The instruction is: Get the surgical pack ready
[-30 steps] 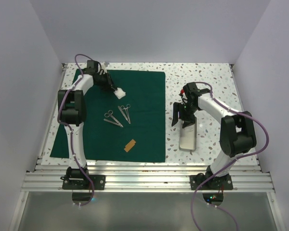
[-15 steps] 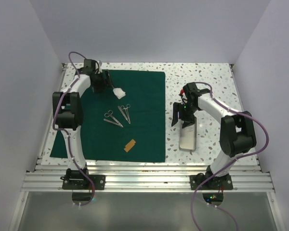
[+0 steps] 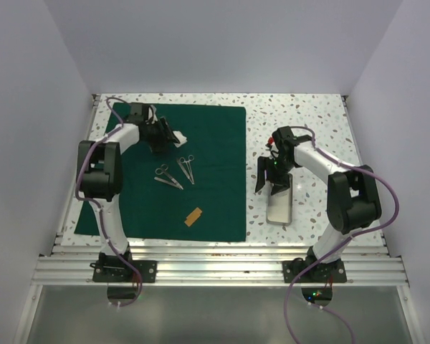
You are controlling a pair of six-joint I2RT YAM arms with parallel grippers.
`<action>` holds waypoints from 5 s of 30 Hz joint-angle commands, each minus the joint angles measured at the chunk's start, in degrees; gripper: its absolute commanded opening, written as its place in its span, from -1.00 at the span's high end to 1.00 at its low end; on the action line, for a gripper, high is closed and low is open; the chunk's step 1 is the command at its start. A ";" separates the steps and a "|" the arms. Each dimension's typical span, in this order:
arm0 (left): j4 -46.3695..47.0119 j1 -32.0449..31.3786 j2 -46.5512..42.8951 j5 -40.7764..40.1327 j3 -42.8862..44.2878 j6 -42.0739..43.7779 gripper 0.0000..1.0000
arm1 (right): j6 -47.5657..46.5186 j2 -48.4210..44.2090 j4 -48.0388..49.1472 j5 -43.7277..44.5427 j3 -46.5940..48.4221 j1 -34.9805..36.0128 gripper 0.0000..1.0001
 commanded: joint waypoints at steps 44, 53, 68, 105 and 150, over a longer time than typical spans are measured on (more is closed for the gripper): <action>6.07 0.04 10.14 3.11 7.84 -9.91 0.84 | -0.87 -0.06 0.28 -0.47 0.52 -0.14 -0.30; 3.43 -0.40 3.46 6.62 7.06 -1.67 1.00 | -1.40 0.64 -0.07 -2.83 4.64 -0.14 -0.31; 12.04 -13.84 -27.29 23.50 -19.57 4.42 1.00 | 17.39 -1.02 27.07 -32.19 4.57 5.48 -0.62; 17.41 -21.06 -39.96 22.97 -30.39 -1.03 1.00 | 39.65 -5.51 60.31 -36.68 -10.82 9.08 -0.31; -3.25 -18.60 -31.45 5.57 -26.17 10.92 -0.27 | -8.08 -15.09 -7.98 0.48 -6.86 -10.16 1.00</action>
